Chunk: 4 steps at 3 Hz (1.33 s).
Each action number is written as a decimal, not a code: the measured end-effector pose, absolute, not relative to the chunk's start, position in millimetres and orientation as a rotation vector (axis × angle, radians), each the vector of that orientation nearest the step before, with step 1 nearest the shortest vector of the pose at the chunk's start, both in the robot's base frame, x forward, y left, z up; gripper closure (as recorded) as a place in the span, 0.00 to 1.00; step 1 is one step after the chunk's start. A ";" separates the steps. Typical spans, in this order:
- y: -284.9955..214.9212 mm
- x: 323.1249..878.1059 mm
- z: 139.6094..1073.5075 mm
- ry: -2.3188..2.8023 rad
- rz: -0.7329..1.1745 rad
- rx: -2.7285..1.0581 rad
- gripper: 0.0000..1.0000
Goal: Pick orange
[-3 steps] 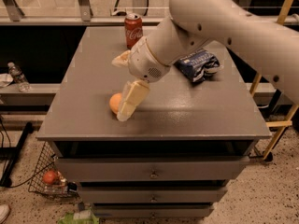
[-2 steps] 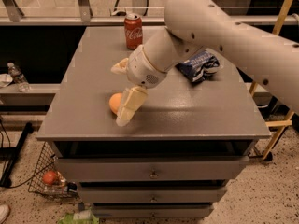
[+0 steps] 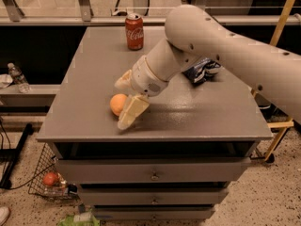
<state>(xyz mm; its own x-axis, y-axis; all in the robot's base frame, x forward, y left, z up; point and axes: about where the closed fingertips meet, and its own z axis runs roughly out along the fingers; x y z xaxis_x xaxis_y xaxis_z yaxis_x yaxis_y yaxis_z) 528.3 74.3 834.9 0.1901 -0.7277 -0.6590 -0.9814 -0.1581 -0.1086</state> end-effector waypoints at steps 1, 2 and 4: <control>68.6 531.0 828.3 1.613 0.641 -1.942 0.41; 58.0 536.7 828.3 1.626 0.650 -1.907 0.63; 26.1 552.8 871.3 1.537 0.630 -1.738 1.00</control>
Offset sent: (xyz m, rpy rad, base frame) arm 0.0186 -0.0351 -0.0053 0.0403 0.0214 -0.0773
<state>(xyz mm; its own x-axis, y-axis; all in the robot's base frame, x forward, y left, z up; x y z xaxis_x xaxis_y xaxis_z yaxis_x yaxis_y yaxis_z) 552.8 26.1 871.3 0.1692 -0.6283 -0.7594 -0.9805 -0.0291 -0.1944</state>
